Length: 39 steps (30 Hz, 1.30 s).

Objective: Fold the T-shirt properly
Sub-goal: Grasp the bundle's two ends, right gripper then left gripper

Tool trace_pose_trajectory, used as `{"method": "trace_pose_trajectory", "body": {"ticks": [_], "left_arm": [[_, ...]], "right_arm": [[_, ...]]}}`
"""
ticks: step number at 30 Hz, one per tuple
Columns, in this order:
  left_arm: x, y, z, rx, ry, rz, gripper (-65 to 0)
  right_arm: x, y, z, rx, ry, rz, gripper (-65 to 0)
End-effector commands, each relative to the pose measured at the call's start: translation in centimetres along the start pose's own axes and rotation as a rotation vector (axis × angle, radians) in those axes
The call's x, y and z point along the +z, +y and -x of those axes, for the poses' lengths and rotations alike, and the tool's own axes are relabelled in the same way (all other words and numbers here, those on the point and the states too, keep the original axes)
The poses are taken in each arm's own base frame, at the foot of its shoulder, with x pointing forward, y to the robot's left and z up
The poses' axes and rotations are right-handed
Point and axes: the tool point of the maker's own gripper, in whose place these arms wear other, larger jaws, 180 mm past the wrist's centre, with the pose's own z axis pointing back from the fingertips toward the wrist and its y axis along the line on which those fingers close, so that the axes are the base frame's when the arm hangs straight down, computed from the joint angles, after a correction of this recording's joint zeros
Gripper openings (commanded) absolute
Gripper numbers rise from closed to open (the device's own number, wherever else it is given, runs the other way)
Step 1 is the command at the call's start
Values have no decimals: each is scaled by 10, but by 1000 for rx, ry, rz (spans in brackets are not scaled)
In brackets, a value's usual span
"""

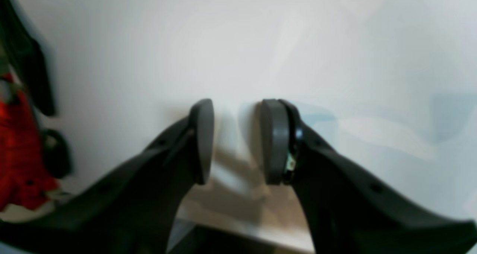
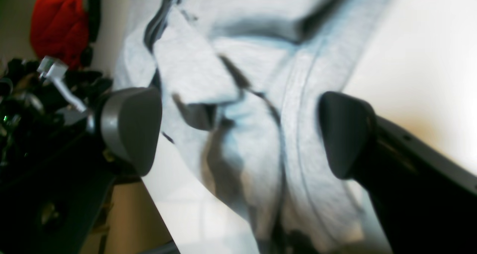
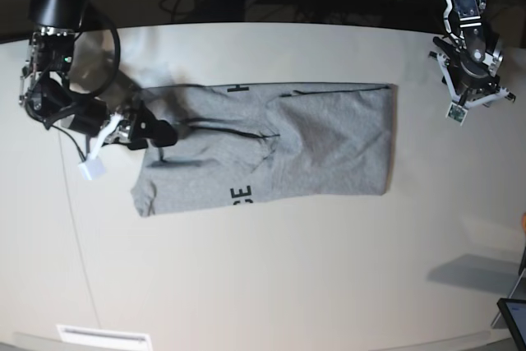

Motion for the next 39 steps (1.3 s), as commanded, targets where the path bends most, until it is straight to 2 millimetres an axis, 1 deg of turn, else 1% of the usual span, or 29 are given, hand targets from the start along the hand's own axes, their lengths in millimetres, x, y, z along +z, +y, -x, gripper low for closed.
{"method": "trace_pose_trajectory", "body": {"ticks": [1, 4, 5, 7, 9, 12, 14, 19, 22, 24, 27, 28, 30, 32, 34, 37, 38, 39], "left_arm": [[0, -9, -6, -6, -20, 36, -432], [-1, -19, -14, -29, -36, 60, -432], [-2, -21, -21, -37, -49, 64, -432], [-3, -27, -27, -44, -58, 76, -432], [-3, -29, -29, -34, -64, 79, -432], [-3, -30, -30, -30, -65, 79, -432], [-4, -31, -30, -32, -65, 82, -432], [-5, -29, -35, -26, -73, 79, -432], [-5, -29, -37, -23, -77, 79, -432], [-6, -30, -45, -8, -92, 80, -432], [-6, -32, -49, -2, -97, 83, -432], [-6, -33, -49, -3, -97, 84, -432], [-6, -41, -54, -26, -106, 102, -432], [-6, -49, -59, -47, -116, 118, -432], [-6, -53, -62, -58, -121, 128, -432], [-6, -54, -62, -58, -122, 130, -432], [-6, -54, -62, -58, -122, 130, -432], [-6, -54, -63, -58, -123, 129, -432]], "right_arm": [[-1, 3, -7, 32, 11, 0, 0], [-12, 13, -9, 58, 26, -27, 0], [-15, 16, -13, 68, 23, -35, 0], [-20, 20, -13, 77, 35, -46, 0], [-23, 16, -14, 59, 43, -47, 0], [-27, 6, -8, 10, 60, -42, 0], [-30, 3, -6, -2, 68, -43, 0], [-31, 4, -11, -4, 40, -46, 0], [-38, 10, -7, -12, 45, -64, 0], [-38, 11, -5, -16, 46, -66, 0], [-39, 10, -2, -25, 50, -64, 0], [-38, 9, 1, -31, 54, -63, 0], [-37, 8, 6, -40, 59, -60, 0], [-37, 6, 7, -56, 58, -48, 0], [-36, 1, 11, -72, 72, -20, -35], [-36, -4, 15, -59, 96, 9, -136], [-36, -6, 16, -55, 102, 19, -165], [-36, -7, 17, -53, 106, 23, -181]]}}
